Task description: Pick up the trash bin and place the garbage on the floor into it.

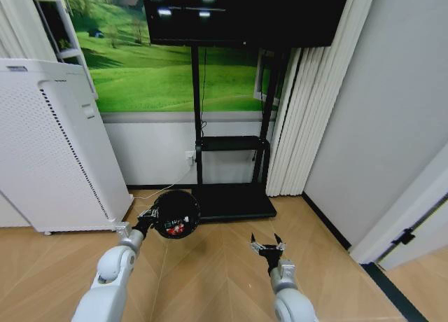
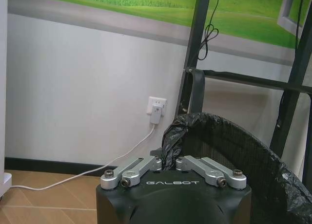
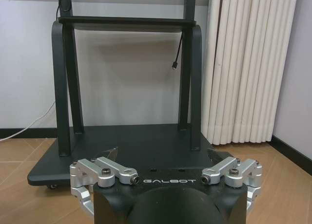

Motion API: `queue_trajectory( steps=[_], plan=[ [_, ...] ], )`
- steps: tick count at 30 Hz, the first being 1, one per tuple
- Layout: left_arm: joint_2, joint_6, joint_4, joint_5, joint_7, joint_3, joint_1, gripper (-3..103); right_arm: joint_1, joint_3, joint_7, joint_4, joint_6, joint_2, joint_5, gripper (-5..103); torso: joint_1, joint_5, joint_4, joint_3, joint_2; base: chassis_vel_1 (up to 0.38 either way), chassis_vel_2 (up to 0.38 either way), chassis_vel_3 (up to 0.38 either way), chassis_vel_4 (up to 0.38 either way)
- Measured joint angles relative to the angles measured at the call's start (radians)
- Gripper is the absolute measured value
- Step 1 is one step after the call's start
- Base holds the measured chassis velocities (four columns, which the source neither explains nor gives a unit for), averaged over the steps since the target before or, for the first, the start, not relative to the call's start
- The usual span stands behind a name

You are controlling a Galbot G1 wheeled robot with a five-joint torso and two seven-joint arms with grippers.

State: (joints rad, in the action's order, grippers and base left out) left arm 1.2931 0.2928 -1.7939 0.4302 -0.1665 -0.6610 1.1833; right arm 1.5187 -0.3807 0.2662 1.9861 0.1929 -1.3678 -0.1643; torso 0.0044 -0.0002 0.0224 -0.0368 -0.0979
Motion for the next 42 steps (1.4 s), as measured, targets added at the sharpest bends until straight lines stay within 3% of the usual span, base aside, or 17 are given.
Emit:
queue_trajectory(
  steps=[13, 20, 21, 23, 26, 27, 29, 32, 42],
  plan=[
    [-0.002, 0.012, 0.023, 0.011, 0.013, 0.008, -0.031, 7, -0.014, -0.008, 0.004, -0.043, -0.031, 0.006, 0.021, 100, 0.0, 0.0005, 0.0, 0.0, 0.0, 0.226, -0.15, -0.206, 0.148],
    [-0.008, 0.013, 0.02, 0.015, 0.017, 0.013, -0.036, 7, -0.004, -0.009, 0.007, -0.047, -0.027, 0.005, 0.034, 100, 0.0, 0.0007, 0.0, 0.0, 0.0, 0.443, -0.14, -0.462, 0.129],
    [-0.008, 0.014, 0.02, 0.016, 0.018, 0.015, -0.036, 7, 0.001, -0.013, 0.007, -0.047, -0.027, 0.005, 0.035, 100, 0.0, -0.0006, -0.0002, 0.0, 0.0, 0.531, -0.139, -0.527, 0.139],
    [-0.007, 0.015, 0.017, 0.016, 0.019, 0.018, -0.036, 7, 0.005, -0.015, 0.007, -0.047, -0.03, 0.005, 0.036, 100, 0.0, 0.0009, -0.0003, 0.0, 0.0, 0.579, -0.145, -0.579, 0.118],
    [-0.003, 0.017, 0.01, 0.016, 0.022, 0.023, -0.034, 7, 0.01, -0.019, 0.007, -0.051, -0.052, 0.003, 0.036, 100, 0.0, 0.0007, -0.0002, 0.0, 0.0, 0.626, -0.104, -0.612, 0.12],
    [0.0, 0.018, 0.008, 0.016, 0.027, 0.024, -0.03, 7, 0.011, -0.02, 0.004, -0.054, -0.064, 0.003, 0.036, 100, 0.0, -0.001, -0.0003, 0.0, 0.0, 0.655, -0.108, -0.638, 0.116],
    [0.005, 0.018, 0.003, 0.016, 0.028, 0.025, -0.027, 7, 0.01, -0.022, 0.001, -0.056, -0.075, 0.003, 0.036, 100, 0.0, 0.0008, -0.0003, 0.0, 0.0, 0.619, -0.108, -0.574, 0.102],
    [0.014, 0.019, -0.006, 0.016, 0.031, 0.023, -0.015, 7, 0.006, -0.022, -0.002, -0.069, -0.1, 0.002, 0.042, 100, 0.0, -0.0001, -0.0003, 0.0, 0.0, 0.425, -0.09, -0.461, 0.093],
    [0.045, 0.015, -0.049, 0.011, 0.036, -0.021, 0.056, 7, 0.0, -0.017, -0.019, -0.105, -0.147, -0.002, 0.052, 100, 0.0, 0.0005, 0.0003, 0.0, 0.0, -0.009, -0.014, 0.022, 0.005]
  ],
)
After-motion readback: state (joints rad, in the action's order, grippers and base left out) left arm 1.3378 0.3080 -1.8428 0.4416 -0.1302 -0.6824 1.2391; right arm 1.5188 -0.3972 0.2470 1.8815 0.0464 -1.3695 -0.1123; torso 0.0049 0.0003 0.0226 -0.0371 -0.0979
